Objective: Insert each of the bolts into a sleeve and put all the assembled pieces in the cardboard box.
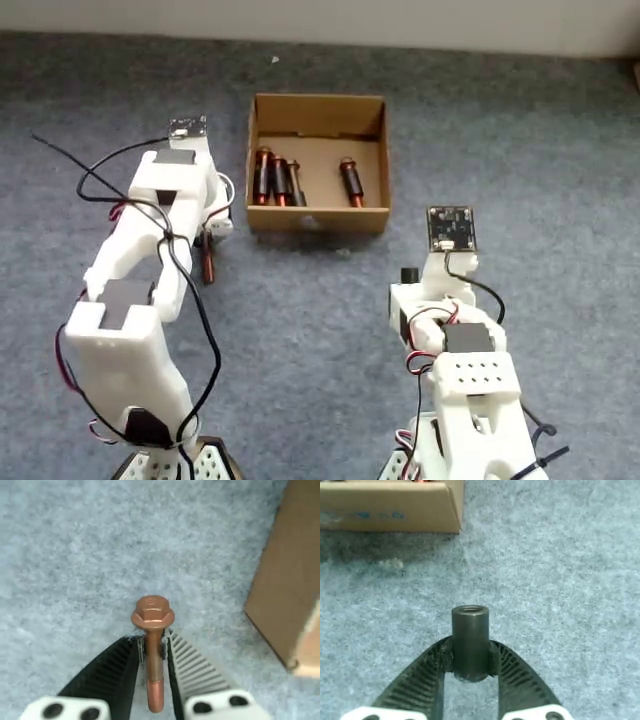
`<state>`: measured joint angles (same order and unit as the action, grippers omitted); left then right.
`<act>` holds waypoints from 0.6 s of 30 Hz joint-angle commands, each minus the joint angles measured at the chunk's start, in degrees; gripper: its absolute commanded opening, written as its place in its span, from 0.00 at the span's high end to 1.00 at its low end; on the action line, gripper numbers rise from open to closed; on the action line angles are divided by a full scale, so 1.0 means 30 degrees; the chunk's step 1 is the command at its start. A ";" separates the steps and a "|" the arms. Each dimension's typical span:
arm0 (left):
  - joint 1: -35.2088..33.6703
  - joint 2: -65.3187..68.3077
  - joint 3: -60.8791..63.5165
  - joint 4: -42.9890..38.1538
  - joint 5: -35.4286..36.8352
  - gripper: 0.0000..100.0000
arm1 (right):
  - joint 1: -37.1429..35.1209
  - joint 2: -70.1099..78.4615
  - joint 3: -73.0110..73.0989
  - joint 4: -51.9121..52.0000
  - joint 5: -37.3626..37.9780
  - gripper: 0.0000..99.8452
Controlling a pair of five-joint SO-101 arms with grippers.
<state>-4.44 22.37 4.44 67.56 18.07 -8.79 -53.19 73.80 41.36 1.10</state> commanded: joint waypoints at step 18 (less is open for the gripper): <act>0.4117 -1.6835 1.2850 -0.8996 -0.1875 1.00 | -0.2505 -0.0923 -0.0220 0.0132 0.0029 0.99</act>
<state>5.58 -19.74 35.56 48.66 12.53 -15.56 -53.27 73.80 41.36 1.10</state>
